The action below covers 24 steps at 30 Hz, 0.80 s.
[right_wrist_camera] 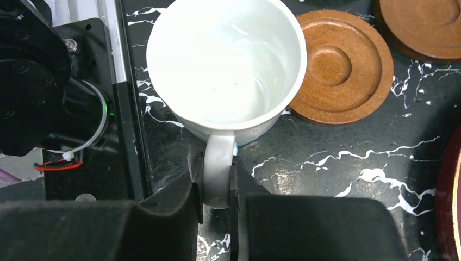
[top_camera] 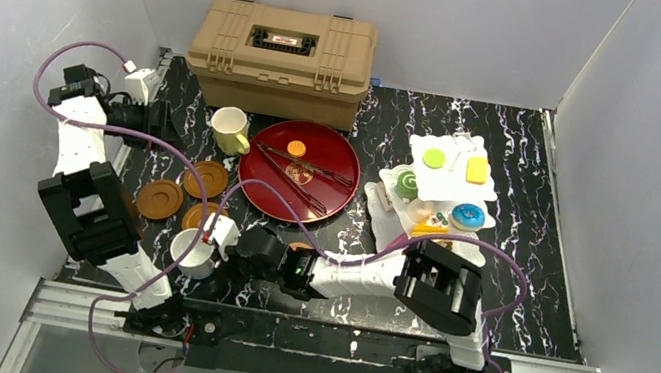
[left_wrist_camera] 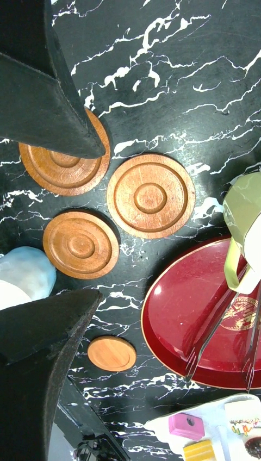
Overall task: Serve the afternoon tea
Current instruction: Pick up the cup at the center of the board.
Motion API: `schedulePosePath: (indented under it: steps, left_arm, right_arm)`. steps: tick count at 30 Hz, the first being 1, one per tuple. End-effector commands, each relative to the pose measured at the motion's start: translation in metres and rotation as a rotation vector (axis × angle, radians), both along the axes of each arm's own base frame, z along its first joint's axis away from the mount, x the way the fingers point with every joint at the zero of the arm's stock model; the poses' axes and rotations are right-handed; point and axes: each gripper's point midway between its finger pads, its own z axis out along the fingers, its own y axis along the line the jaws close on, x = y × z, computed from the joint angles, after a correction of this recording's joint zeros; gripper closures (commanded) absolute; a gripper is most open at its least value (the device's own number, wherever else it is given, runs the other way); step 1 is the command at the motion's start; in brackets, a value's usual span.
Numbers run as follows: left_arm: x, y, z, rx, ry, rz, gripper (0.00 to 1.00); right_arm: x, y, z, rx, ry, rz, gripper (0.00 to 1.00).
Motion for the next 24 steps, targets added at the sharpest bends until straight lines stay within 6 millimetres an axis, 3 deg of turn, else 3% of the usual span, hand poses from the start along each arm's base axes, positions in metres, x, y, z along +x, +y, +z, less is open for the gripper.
schedulePosePath:
  steps: [1, 5, 9, 15, 24]
  left_arm:
    - [-0.001, 0.0, 0.01, -0.014, -0.021, -0.008, 0.12]
    - [-0.002, 0.0, 0.009, -0.012, -0.019, -0.008, 0.12]
    - [-0.002, -0.001, 0.011, -0.013, -0.023, -0.01, 0.13]
    - [-0.002, -0.003, 0.012, -0.03, -0.025, -0.009, 0.13]
    - [-0.002, -0.01, 0.013, -0.076, -0.035, -0.021, 0.15]
  right_arm:
    - [0.005, 0.012, 0.037, 0.12, -0.036, -0.014, 0.98]
    - [0.007, 0.008, 0.051, 0.158, -0.043, -0.027, 0.99]
    - [0.015, -0.004, 0.082, 0.218, -0.086, -0.065, 0.99]
    - [0.023, -0.047, 0.125, 0.283, -0.115, -0.129, 0.99]
    - [0.032, -0.125, 0.117, 0.255, -0.101, -0.284, 0.99]
